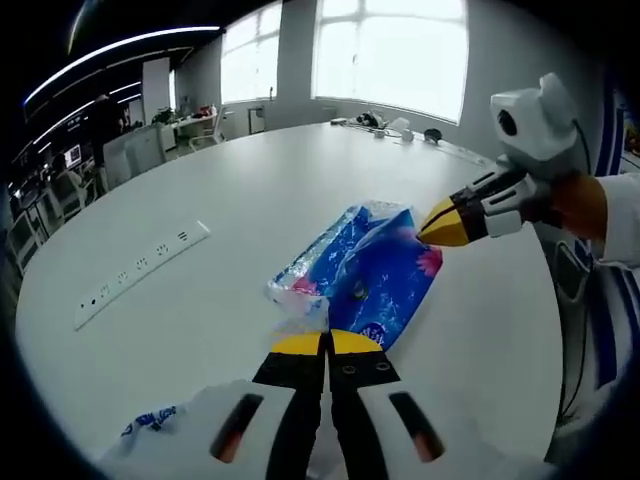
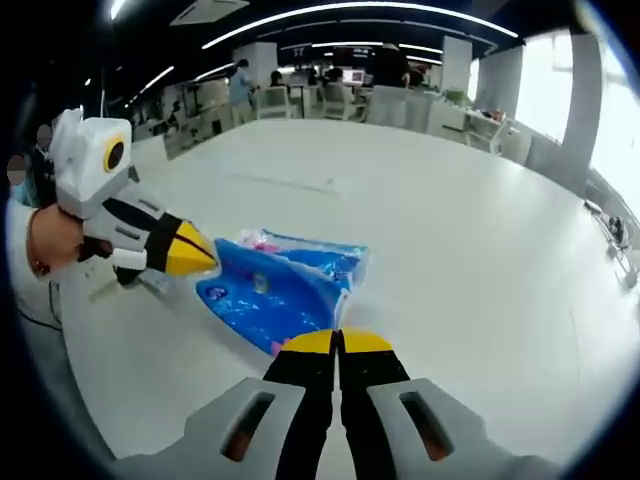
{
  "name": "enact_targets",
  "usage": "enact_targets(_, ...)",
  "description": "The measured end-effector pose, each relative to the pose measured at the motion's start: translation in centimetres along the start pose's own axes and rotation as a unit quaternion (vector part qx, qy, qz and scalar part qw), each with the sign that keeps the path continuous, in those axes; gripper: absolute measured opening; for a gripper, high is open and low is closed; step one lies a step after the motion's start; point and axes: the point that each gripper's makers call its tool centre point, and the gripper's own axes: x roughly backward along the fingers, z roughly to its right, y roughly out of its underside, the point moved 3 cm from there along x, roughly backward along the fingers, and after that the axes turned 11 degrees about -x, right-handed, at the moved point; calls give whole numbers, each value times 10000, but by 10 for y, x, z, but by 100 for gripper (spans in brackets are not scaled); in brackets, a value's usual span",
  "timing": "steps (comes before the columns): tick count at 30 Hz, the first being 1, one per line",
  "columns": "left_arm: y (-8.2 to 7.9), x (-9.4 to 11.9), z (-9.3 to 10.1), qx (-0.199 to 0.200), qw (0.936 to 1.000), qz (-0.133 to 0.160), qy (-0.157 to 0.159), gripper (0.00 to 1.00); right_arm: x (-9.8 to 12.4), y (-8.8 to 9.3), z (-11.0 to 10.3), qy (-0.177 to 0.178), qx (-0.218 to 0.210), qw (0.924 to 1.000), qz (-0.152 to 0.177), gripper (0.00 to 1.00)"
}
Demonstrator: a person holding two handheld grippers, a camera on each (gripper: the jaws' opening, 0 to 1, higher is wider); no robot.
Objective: Arrange the tabletop items into an orderly group along one side of the table until the central work area is clear of visible clutter.
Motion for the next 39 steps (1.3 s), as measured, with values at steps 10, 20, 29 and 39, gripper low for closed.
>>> enact_targets(10,12,-17,4,12,9998,-178,-78,0,-13,14,8,-30,-56,9999,-114,0)
enact_targets(20,18,-24,8,-1,9996,-261,-82,0,-22,21,13,-39,-95,9998,-146,0)
enact_targets(29,23,-27,9,-17,9995,-296,-49,0,-26,27,15,-51,-156,9997,-199,0)
enact_targets(39,24,-30,10,55,9996,-276,-37,2,-28,30,16,-24,-207,9995,-237,0)
